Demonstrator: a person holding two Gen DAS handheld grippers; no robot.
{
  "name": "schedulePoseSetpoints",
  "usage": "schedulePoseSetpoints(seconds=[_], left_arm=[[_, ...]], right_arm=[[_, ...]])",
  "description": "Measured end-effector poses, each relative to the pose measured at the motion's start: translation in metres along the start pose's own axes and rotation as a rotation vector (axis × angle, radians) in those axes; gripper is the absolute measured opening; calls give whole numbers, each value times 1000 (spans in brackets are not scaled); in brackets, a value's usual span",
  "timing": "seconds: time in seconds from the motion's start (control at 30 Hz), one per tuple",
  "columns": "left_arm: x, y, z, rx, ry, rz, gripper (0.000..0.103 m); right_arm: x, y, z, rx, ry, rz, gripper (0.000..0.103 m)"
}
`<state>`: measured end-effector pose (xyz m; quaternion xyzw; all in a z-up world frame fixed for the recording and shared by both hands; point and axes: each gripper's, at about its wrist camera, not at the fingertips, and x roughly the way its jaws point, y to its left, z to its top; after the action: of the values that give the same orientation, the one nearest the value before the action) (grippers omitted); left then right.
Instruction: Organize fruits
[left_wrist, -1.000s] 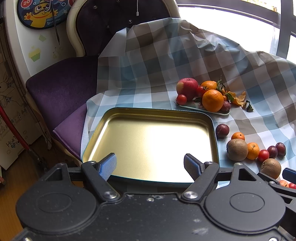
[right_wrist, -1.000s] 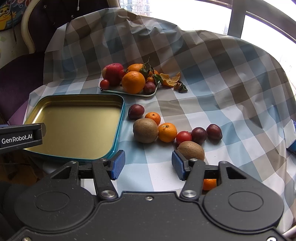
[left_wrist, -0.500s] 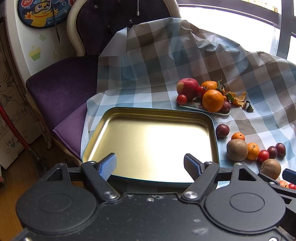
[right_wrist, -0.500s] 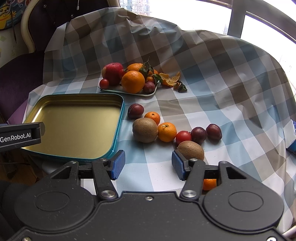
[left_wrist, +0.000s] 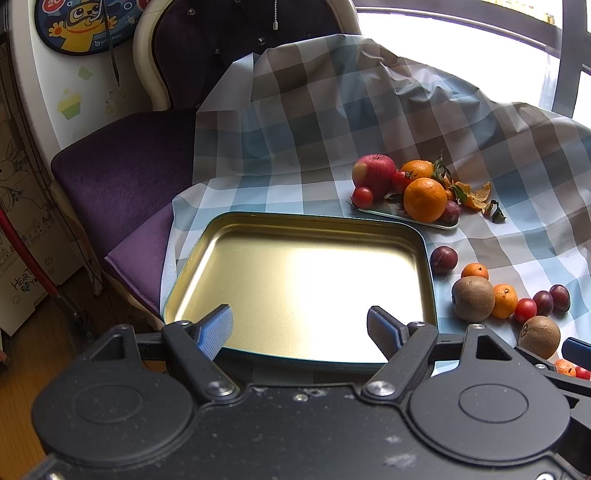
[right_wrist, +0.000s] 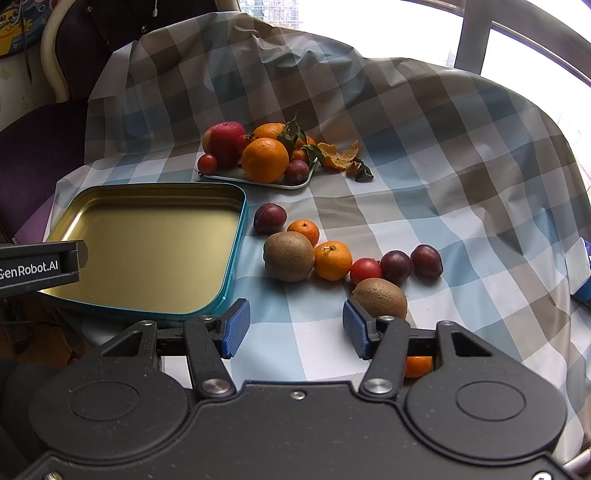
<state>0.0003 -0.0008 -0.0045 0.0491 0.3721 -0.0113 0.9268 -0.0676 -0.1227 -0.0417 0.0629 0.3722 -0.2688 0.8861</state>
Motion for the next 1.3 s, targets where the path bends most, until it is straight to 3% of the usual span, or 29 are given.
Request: schedulePoseSetpoints(seconds=[0.33, 0.63, 0.97, 1.3], left_arm=[[6, -8, 0, 24, 40, -7, 83], [11, -39, 5, 161, 72, -43, 83], [19, -82, 35, 238, 87, -159, 83], [42, -137, 55, 275, 108, -271, 83]], right_arm=[[7, -4, 0, 2, 27, -8, 60], [21, -64, 12, 209, 95, -75, 60], [34, -144, 13, 472, 167, -157, 60], [50, -170, 6, 470, 224, -209, 60]])
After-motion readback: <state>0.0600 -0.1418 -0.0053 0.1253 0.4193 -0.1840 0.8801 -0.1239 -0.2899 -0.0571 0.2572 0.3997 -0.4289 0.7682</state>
